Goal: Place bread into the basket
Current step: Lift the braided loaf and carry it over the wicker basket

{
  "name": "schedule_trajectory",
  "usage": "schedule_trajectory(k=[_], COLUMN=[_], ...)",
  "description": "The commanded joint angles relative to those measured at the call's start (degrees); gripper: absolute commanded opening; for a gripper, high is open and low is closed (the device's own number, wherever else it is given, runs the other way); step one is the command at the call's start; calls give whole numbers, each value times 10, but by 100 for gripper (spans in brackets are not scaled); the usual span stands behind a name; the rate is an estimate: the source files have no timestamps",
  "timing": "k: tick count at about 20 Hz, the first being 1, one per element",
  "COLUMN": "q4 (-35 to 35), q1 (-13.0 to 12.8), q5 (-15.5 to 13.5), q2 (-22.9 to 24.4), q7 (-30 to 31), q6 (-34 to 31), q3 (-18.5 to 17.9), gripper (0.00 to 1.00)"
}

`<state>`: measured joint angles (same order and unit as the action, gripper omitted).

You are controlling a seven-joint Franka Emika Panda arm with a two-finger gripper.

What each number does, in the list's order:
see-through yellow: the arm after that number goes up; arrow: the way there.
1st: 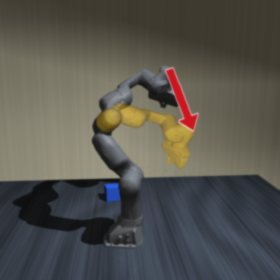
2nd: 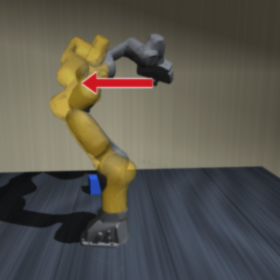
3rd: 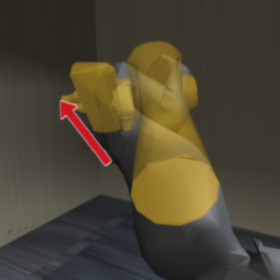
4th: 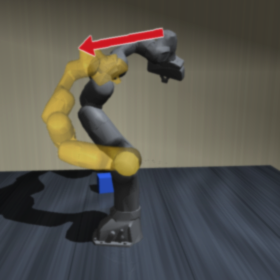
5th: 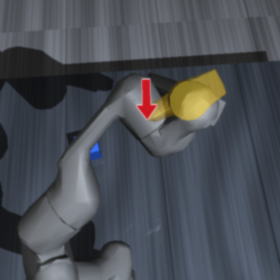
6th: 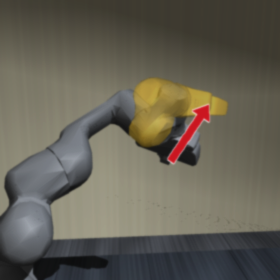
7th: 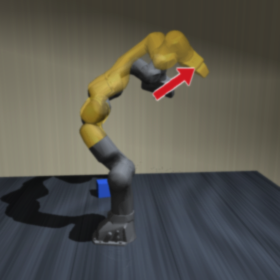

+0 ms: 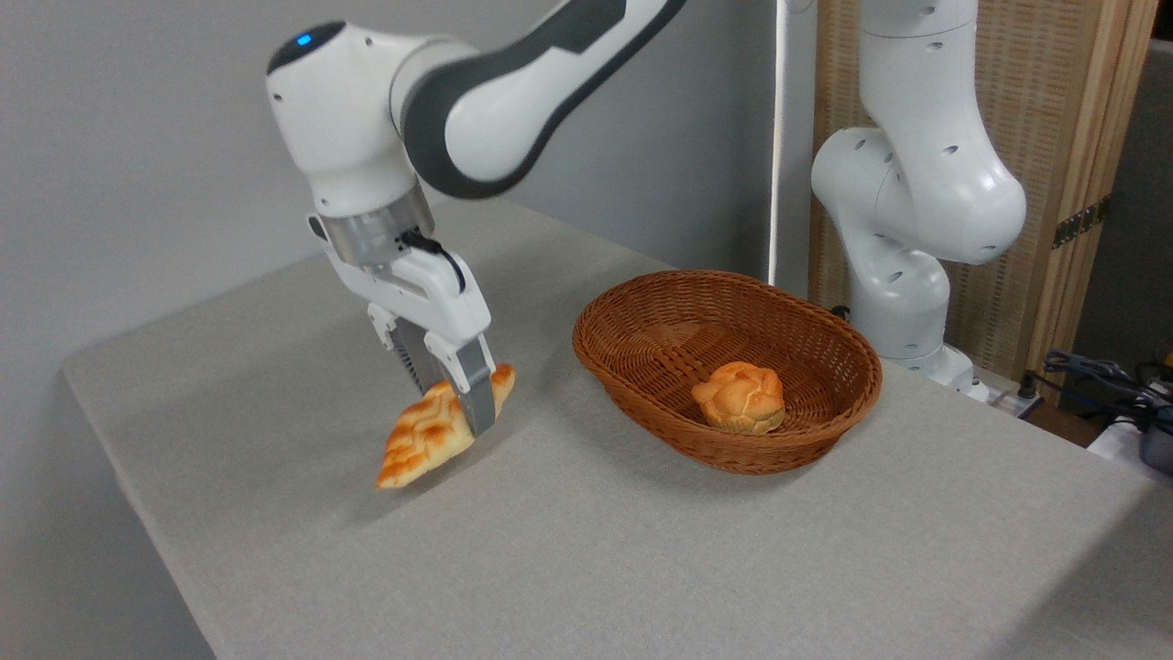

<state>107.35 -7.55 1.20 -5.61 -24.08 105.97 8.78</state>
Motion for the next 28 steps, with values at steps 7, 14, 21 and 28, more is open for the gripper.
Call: schedule_trajectory(k=[7, 14, 21, 28], q4=[-46, 165, 270, 278], q1=[-2, -54, -107, -107], q5=[6, 5, 15, 15], q2=[94, 299, 309, 293], q7=[-174, -205, -201, -200], q6=[-201, -232, -197, -183], q3=[-75, -94, -95, -95], gripper=[37, 41, 74, 100])
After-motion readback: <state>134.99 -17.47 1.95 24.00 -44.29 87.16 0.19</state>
